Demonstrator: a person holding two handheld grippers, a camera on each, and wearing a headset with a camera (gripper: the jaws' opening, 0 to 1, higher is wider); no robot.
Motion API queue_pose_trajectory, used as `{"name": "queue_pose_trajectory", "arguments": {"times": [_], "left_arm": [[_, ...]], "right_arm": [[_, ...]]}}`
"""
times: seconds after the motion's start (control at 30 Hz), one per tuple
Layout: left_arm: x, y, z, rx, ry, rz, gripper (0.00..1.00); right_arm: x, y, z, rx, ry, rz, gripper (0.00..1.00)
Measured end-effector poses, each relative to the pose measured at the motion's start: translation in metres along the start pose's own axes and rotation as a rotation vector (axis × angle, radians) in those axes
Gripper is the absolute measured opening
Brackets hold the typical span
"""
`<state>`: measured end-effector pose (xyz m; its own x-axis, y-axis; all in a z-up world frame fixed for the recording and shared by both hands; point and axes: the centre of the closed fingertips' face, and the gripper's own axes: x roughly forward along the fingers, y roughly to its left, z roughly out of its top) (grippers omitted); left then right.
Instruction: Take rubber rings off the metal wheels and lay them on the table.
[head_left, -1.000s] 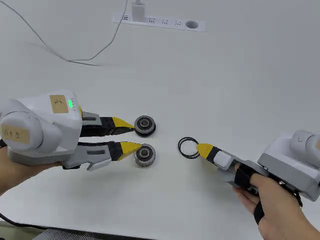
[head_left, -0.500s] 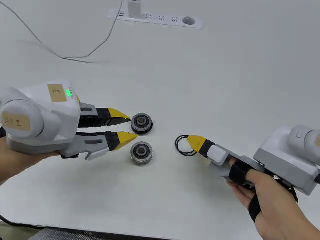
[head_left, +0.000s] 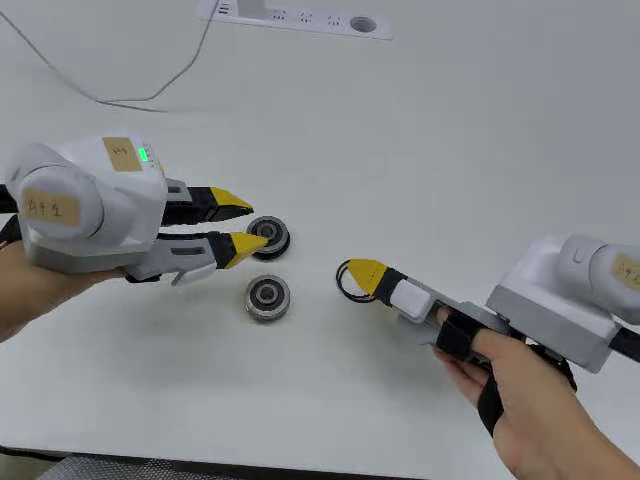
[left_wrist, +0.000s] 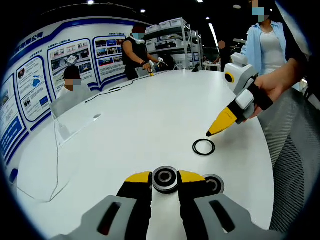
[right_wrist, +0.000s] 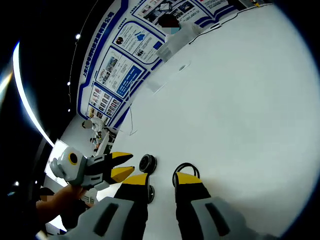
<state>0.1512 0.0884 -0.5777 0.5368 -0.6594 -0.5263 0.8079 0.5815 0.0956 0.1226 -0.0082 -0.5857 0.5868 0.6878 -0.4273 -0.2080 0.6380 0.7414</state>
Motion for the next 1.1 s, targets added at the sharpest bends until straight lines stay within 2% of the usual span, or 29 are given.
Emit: {"name": "queue_pose_trajectory", "arguments": {"times": [0.6, 0.87, 1.1], "left_arm": [[0.007, 0.006, -0.005, 0.001, 0.013, -0.01, 0.22], [0.012, 0.002, -0.01, 0.009, 0.032, -0.036, 0.21], [0.015, -0.002, -0.01, 0.013, 0.033, -0.051, 0.2]], "right_arm": [[0.005, 0.004, 0.004, -0.01, 0.001, 0.014, 0.22], [0.007, 0.005, 0.002, -0.008, 0.003, 0.02, 0.22], [0.009, 0.004, 0.002, -0.007, 0.007, 0.019, 0.22]]}}
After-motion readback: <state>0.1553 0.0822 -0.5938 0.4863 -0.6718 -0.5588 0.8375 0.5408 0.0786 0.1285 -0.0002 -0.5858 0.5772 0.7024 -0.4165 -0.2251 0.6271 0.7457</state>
